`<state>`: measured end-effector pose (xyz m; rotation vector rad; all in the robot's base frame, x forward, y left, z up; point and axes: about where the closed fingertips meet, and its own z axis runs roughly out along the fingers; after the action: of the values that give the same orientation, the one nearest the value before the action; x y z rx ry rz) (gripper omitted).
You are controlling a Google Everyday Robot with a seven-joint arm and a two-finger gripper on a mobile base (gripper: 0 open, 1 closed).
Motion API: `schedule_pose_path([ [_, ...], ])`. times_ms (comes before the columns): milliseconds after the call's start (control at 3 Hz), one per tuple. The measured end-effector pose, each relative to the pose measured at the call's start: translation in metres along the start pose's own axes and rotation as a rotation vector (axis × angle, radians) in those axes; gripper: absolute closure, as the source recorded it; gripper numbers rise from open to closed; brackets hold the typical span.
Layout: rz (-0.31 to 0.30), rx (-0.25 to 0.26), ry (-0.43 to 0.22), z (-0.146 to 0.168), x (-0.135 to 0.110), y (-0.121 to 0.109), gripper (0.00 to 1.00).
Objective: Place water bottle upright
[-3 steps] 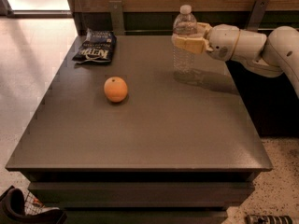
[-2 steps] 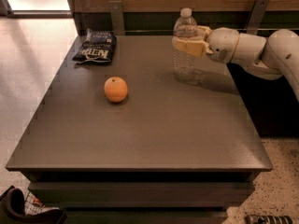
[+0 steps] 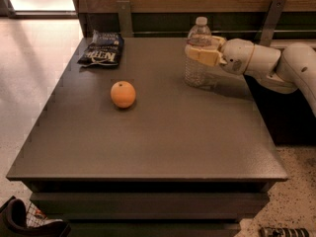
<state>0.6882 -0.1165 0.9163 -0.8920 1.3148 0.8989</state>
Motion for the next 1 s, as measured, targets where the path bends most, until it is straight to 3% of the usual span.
schedule_pose_path([
  [333, 0.009, 0.001, -0.002, -0.0004, 0.0014, -0.0001, 1.0],
  [667, 0.009, 0.001, -0.002, -0.0002, -0.0013, -0.0001, 0.84],
  [1000, 0.009, 0.0, -0.002, 0.0, -0.0018, -0.0001, 0.61],
])
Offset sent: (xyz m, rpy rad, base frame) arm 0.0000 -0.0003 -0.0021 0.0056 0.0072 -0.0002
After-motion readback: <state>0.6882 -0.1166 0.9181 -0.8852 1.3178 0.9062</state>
